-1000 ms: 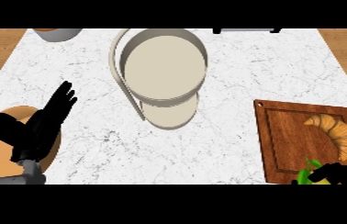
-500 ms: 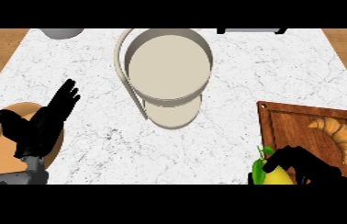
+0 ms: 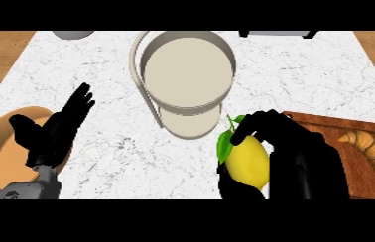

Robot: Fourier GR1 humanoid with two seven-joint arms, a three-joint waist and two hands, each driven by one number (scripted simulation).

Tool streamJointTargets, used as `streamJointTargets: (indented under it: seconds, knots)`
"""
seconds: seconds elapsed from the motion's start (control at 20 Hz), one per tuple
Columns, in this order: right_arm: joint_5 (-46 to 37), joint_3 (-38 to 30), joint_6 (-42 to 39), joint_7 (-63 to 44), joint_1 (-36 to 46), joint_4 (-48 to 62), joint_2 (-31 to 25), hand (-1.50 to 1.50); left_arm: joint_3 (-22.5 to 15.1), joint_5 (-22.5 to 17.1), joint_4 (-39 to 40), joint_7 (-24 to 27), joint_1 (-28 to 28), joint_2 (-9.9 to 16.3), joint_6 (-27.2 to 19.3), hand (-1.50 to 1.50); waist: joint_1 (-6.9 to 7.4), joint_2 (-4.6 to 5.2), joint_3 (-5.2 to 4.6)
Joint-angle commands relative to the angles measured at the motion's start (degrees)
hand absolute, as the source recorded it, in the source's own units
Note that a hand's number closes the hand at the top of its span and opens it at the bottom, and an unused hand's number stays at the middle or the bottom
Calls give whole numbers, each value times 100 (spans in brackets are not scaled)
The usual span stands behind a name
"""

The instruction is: Pick the lemon from the cutting board and place it in the tiered basket

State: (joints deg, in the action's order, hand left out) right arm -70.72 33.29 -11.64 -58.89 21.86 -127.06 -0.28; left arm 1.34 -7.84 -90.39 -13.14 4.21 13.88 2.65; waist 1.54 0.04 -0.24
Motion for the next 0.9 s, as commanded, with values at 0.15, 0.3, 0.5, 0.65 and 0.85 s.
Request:
streamJointTargets:
  seconds: [0.15,0.3,0.5,0.65,0.85]
  knots:
    - [824,-264,413,-1478,2137,1834,27,150,-23,64,66,82,47,-54,23,0,46,11,10]
    - [1124,-374,403,-1661,2508,2120,26,150,83,89,326,155,169,-52,-9,0,-34,6,12]
    - [1466,-461,697,-1837,2799,2691,26,150,14,138,176,150,69,-107,-25,0,-10,1,14]
    - [1541,-611,712,-1747,3048,2998,26,150,-35,154,306,241,-16,-179,32,0,-57,0,16]
    - [1367,-545,1072,-1257,2863,3429,26,150,155,23,-28,115,-111,-55,92,0,-80,-8,21]
